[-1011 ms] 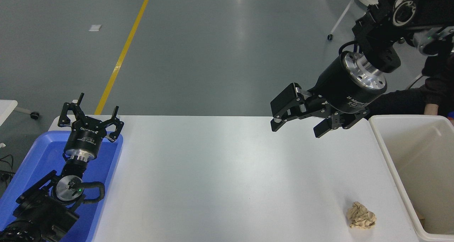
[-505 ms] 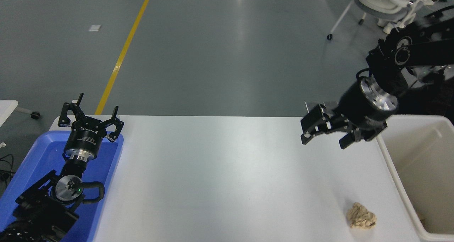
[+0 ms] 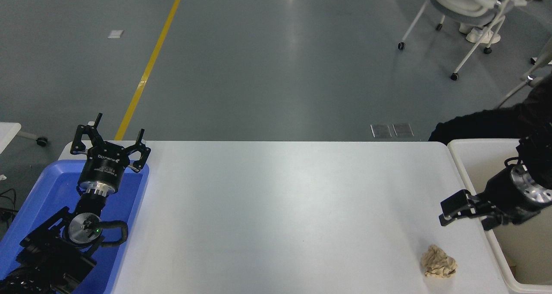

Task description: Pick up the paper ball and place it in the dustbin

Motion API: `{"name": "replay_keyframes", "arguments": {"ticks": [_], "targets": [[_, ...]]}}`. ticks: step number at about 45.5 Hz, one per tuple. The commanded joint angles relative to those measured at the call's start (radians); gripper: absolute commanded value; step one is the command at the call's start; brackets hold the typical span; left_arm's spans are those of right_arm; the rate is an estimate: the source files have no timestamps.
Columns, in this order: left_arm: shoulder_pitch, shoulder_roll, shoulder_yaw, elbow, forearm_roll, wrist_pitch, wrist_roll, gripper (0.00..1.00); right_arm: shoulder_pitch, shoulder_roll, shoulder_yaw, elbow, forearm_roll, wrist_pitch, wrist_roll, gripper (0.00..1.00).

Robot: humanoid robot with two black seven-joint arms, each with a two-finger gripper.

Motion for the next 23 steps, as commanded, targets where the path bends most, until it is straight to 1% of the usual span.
{"name": "replay_keyframes", "arguments": {"ticks": [1,2,6,23], "targets": [[0.0,0.0,0.002,0.0,0.0,0.0,0.0,1.0,-0.314,0.028,0.227,-0.116,-0.058,-0.083,0.01,1.0],[-0.002,0.0,0.002,0.0,0.0,0.0,0.0,1.0,-0.344,0.054,0.25,-0.139,-0.064,-0.091,0.01,1.0],[-0.002,0.0,0.002,0.0,0.0,0.0,0.0,1.0,-0.397,0.089,0.28,-0.191,-0.076,-0.096,0.01,1.0],[-0.002,0.0,0.002,-0.001,0.0,0.0,0.002,1.0,-0.441,0.119,0.301,-0.216,-0.076,-0.114,0.009,1.0]]}}
